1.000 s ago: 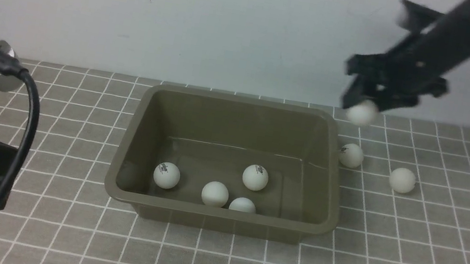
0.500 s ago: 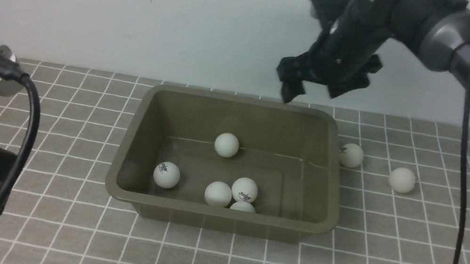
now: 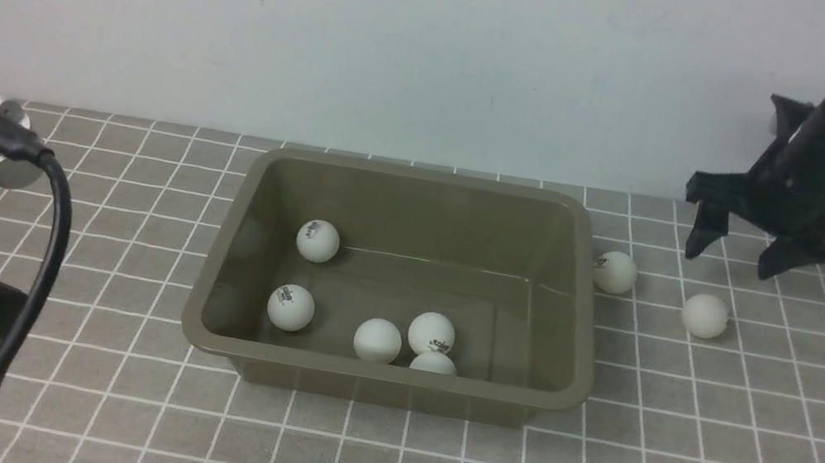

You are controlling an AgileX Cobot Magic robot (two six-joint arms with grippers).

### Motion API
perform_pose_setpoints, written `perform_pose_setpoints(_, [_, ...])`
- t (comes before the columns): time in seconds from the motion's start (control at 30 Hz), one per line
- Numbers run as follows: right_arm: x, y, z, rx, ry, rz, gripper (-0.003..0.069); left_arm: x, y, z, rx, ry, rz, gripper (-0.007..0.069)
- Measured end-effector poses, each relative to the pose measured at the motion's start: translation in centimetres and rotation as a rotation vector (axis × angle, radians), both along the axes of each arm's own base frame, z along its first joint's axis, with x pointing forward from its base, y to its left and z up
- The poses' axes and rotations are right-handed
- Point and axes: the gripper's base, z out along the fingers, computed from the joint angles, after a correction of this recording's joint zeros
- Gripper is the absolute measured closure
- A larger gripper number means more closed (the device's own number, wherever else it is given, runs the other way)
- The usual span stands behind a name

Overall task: Put the table tennis balls into the box on the grey coffee tablecloth.
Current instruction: 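Reach for and grasp a ping pong ball on the table, then release the ping pong ball into the bin and lift the gripper away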

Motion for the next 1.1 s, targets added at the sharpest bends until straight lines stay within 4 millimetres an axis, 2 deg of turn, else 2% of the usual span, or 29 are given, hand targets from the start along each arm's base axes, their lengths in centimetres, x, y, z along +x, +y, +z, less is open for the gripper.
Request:
perform_pose_setpoints(0.1, [-0.7, 1.1, -2.0, 0.017, 0.057, 0.04, 0.009, 0.0, 0.0, 0.0, -0.001, -0.004, 0.001, 0.0629])
perform_pose_setpoints(0.33, [-1.9, 1.4, -3.6, -0.041, 0.123, 0.078, 0.0095, 0.0, 0.0, 0.0, -0.001, -0.004, 0.001, 0.0629])
perform_pose_setpoints(0.47, [-1.9, 1.5, -3.6, -0.044, 0.12, 0.097, 0.0189, 0.1, 0.0, 0.0, -0.002, -0.007, 0.002, 0.0629])
perform_pose_setpoints(0.5, [-1.9, 1.5, -3.6, -0.047, 0.117, 0.115, 0.0316, 0.1, 0.0, 0.1, -0.003, -0.011, 0.003, 0.0629])
perform_pose_setpoints(0.57, [-1.9, 1.6, -3.2, -0.044, 0.109, 0.119, 0.0304, 0.1, 0.0, 0.1, -0.004, -0.018, 0.004, 0.0629])
perform_pose_setpoints(0.63, [-2.4, 2.4, 0.0, 0.041, 0.049, 0.107, 0.03, 0.2, 0.0, 0.2, -0.007, -0.033, 0.008, 0.0629])
perform_pose_setpoints(0.67, [-2.5, 2.6, 0.3, 0.061, 0.042, 0.108, 0.03, 0.2, 0.0, 0.2, -0.007, -0.034, 0.008, 0.0629])
perform_pose_setpoints(0.7, [-2.7, 3.1, 1.8, 0.091, 0.011, 0.119, 0.03, 0.2, 0.0, 0.2, -0.006, -0.034, 0.008, 0.0629])
perform_pose_setpoints(0.73, [-3.5, 4.7, 5.0, 0.165, -0.06, 0.17, 0.03, 0.2, 0.0, 0.2, -0.006, -0.034, 0.008, 0.0629])
perform_pose_setpoints(0.77, [-3.5, 4.8, 5.0, 0.173, -0.063, 0.175, 0.03, 0.3, 0.0, 0.2, -0.007, -0.035, 0.008, 0.0629])
perform_pose_setpoints(0.8, [-4.6, 7.2, 8.0, 0.228, -0.136, 0.275, 0.03, 0.3, 0.0, 0.3, -0.008, -0.042, 0.01, 0.0629])
perform_pose_setpoints(0.83, [-5.3, 8.8, 9.2, 0.244, -0.172, 0.361, 0.03, 0.3, 0.0, 0.3, -0.01, -0.047, 0.011, 0.0629])
perform_pose_setpoints(0.87, [-5.4, 9.1, 9.4, 0.249, -0.175, 0.368, 0.03, 0.3, 0.0, 0.3, -0.01, -0.047, 0.011, 0.0629])
perform_pose_setpoints(0.93, [-7.0, 13.7, 9.6, 0.256, -0.191, 0.562, 0.03, 0.4, 0.0, 0.4, -0.013, -0.056, 0.013, 0.0629])
perform_pose_setpoints(0.97, [-7.3, 14.8, 9.3, 0.256, -0.184, 0.597, 0.03, 0.4, 0.0, 0.4, -0.013, -0.056, 0.013, 0.0629])
perform_pose_setpoints(1.0, [-7.4, 15.0, 9.2, 0.256, -0.181, 0.602, 0.03, 0.4, 0.0, 0.4, -0.013, -0.056, 0.013, 0.0629])
perform_pose_setpoints(1.07, [-7.9, 17.2, 8.1, 0.25, -0.165, 0.659, 0.0291, 0.4, 0.0, 0.4, -0.017, -0.053, 0.012, 0.0629])
perform_pose_setpoints(1.1, [-7.9, 17.4, 8.1, 0.25, -0.165, 0.663, 0.0288, 0.4, 0.0, 0.4, -0.017, -0.053, 0.012, 0.0629])
